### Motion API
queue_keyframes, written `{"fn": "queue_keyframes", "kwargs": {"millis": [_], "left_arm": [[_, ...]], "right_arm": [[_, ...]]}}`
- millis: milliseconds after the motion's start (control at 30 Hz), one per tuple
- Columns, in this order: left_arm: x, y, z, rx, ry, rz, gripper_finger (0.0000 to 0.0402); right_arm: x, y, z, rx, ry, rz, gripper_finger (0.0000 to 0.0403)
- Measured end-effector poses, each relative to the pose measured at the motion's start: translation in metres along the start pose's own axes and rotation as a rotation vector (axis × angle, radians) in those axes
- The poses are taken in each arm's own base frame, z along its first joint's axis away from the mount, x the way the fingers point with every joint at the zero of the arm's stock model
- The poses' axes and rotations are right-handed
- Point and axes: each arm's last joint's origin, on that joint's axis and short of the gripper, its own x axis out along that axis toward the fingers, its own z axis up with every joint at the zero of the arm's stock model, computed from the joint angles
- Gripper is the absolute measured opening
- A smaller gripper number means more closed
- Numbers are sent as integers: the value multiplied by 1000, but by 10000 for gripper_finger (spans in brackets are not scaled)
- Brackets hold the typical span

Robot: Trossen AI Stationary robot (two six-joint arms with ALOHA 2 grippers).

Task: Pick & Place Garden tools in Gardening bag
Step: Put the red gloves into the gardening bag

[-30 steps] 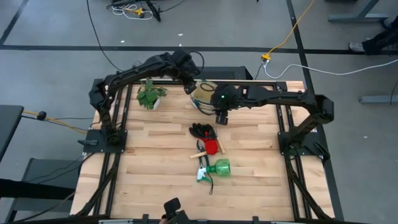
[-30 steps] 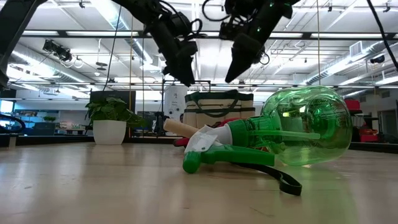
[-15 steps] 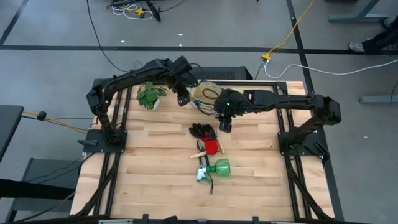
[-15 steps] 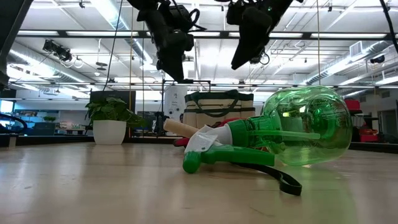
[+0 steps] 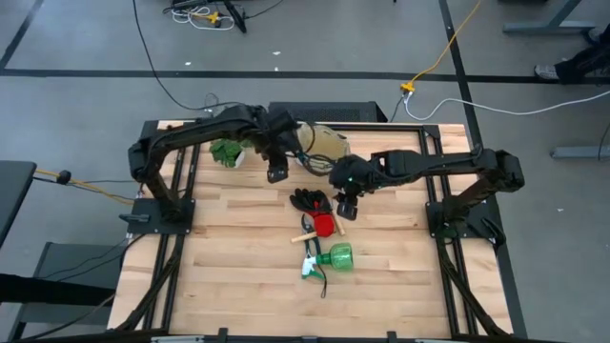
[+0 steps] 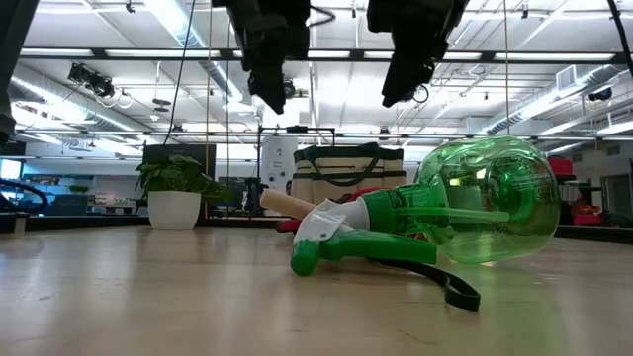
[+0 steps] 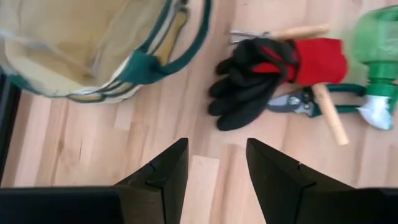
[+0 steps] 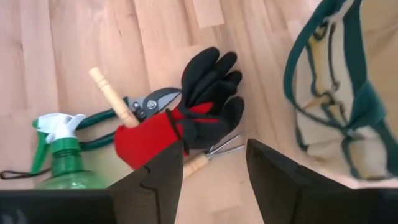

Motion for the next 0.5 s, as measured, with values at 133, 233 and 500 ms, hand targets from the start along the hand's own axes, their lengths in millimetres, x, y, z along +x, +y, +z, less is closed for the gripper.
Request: {"fn": "queue_keyframes", "kwargs": {"millis": [133, 233, 500], "left_arm": [[-15, -14, -9, 11, -38, 11, 169], [-22, -23, -23, 4, -60, 35, 169], [-29, -51, -68, -22, -169, 5, 169]], "right_arm": [[-1, 6, -2, 38, 7, 8, 178], [-1, 12, -3, 55, 6, 8, 178], [2, 26, -6, 133, 7, -19, 178]]}}
